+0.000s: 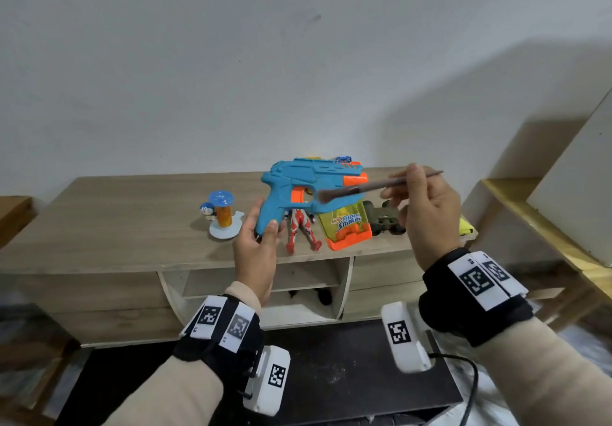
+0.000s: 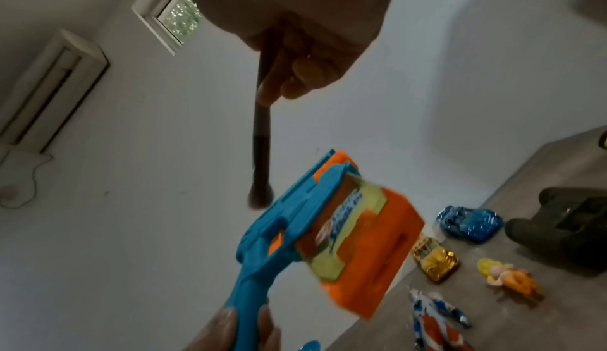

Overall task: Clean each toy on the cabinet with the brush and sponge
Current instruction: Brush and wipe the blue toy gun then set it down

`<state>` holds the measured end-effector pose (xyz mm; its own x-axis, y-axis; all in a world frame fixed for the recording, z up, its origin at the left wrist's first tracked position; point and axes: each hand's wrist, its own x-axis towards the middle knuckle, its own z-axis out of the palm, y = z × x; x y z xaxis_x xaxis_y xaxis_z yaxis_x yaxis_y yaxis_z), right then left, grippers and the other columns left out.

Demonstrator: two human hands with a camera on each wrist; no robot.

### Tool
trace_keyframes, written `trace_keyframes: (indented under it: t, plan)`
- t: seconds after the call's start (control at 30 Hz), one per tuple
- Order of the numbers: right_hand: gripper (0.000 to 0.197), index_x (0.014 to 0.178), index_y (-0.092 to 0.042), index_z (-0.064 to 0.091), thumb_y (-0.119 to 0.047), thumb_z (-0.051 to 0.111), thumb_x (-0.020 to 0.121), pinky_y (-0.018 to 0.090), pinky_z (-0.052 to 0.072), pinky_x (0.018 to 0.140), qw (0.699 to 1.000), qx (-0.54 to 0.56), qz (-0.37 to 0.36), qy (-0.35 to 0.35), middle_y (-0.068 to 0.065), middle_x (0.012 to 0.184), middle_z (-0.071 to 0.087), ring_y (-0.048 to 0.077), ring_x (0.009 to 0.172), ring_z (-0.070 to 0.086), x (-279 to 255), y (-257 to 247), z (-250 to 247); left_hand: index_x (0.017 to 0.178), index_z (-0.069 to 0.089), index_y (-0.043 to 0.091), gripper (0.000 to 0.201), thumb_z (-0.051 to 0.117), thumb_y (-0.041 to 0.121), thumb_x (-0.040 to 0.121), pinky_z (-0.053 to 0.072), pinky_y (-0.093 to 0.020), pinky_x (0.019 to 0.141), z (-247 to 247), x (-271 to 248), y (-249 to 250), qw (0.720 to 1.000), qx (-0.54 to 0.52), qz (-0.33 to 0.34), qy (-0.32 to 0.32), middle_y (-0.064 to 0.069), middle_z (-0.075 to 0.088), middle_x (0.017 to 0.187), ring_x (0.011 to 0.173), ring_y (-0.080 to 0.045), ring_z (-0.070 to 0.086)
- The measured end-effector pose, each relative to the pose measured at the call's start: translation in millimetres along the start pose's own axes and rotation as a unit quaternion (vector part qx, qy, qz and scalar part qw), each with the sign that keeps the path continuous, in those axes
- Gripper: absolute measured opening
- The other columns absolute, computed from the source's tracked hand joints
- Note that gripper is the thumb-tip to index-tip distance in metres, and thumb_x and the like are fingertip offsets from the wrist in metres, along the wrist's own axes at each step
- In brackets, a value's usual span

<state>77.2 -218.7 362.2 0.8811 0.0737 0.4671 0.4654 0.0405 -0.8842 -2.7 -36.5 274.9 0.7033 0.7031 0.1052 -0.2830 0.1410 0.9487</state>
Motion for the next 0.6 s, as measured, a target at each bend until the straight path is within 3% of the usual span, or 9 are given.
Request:
trace_keyframes:
  t: [0.07,0.2,0.33,0.4,0.43,0.5,0.53,0.6]
  plan:
    - [0.028,0.082,-0.02,0.062,-0.023,0.04,0.098,0.022,0.04,0.044,0.999,-0.018,-0.033,0.028,0.001,0.067,0.065,0.01,0.055,0.053,5.4,0.2,-4.0,0.141,0.041,0.015,0.047,0.047,0.003,0.097,0.048,-0.036,0.1,-4.2,2.6,1.2,1.0,-0.003,0.001,0.001,0.01,0.064,0.11,0.094,-0.007,0.066]
    - [0.014,0.091,-0.016,0.067,-0.019,0.054,0.092,0.026,0.047,0.05,0.995,-0.095,-0.015,0.001,-0.001,0.073,0.069,0.003,0.057,0.058,2.1,7.6,-3.0,0.142,0.04,0.012,0.046,0.045,0.0,0.097,0.052,-0.024,0.091,-6.8,8.8,2.2,0.999,-0.038,-0.011,0.003,0.009,0.062,0.107,0.086,-0.002,0.067]
    - [0.008,0.089,-0.018,0.071,-0.017,0.065,0.084,0.005,0.042,0.057,0.978,-0.204,-0.018,-0.034,-0.004,0.071,0.067,-0.009,0.061,0.058,-8.1,21.5,-4.4,0.137,0.044,0.011,0.042,0.044,0.0,0.097,0.055,-0.02,0.084,-5.1,21.5,0.6,0.997,-0.077,-0.025,0.011,0.005,0.061,0.105,0.088,-0.008,0.061]
    - [0.01,0.089,-0.014,0.072,-0.016,0.069,0.081,0.003,0.04,0.06,0.961,-0.272,-0.027,-0.044,-0.005,0.072,0.065,-0.003,0.062,0.057,-11.6,30.9,-6.6,0.134,0.047,0.012,0.039,0.044,0.0,0.097,0.055,-0.02,0.084,-1.9,26.2,-0.8,0.996,-0.089,-0.033,0.008,0.004,0.061,0.105,0.088,-0.008,0.06]
    - [0.01,0.089,-0.012,0.072,-0.015,0.07,0.079,0.005,0.041,0.061,0.95,-0.304,-0.041,-0.052,-0.002,0.072,0.066,0.001,0.063,0.058,-12.9,36.3,-7.9,0.133,0.047,0.013,0.039,0.045,0.001,0.097,0.054,-0.021,0.085,1.0,27.6,-1.4,0.995,-0.093,-0.037,0.007,0.004,0.061,0.105,0.089,-0.007,0.061]
    - [0.011,0.088,-0.011,0.073,-0.013,0.072,0.077,0.025,0.048,0.065,0.926,-0.364,-0.067,-0.075,0.004,0.071,0.068,0.017,0.067,0.059,-13.2,48.0,-10.9,0.135,0.047,0.013,0.04,0.045,0.002,0.097,0.053,-0.023,0.089,8.1,30.8,-3.7,0.994,-0.099,-0.046,0.004,0.002,0.061,0.109,0.092,-0.008,0.061]
    - [0.01,0.087,-0.01,0.073,-0.012,0.071,0.077,0.03,0.048,0.066,0.917,-0.382,-0.068,-0.087,0.006,0.07,0.068,0.021,0.068,0.059,-11.7,53.8,-13.5,0.136,0.046,0.013,0.041,0.046,0.002,0.097,0.053,-0.024,0.09,12.7,32.5,-5.3,0.994,-0.099,-0.049,0.001,0.001,0.061,0.112,0.094,-0.009,0.061]
    - [0.009,0.087,-0.009,0.072,-0.012,0.07,0.078,0.031,0.047,0.065,0.912,-0.394,-0.056,-0.1,0.008,0.071,0.068,0.024,0.068,0.059,-5.3,66.6,-21.7,0.137,0.045,0.013,0.041,0.046,0.003,0.097,0.052,-0.027,0.093,23.4,37.6,-11.8,0.994,-0.096,-0.051,0.0,0.0,0.061,0.112,0.096,-0.01,0.061]
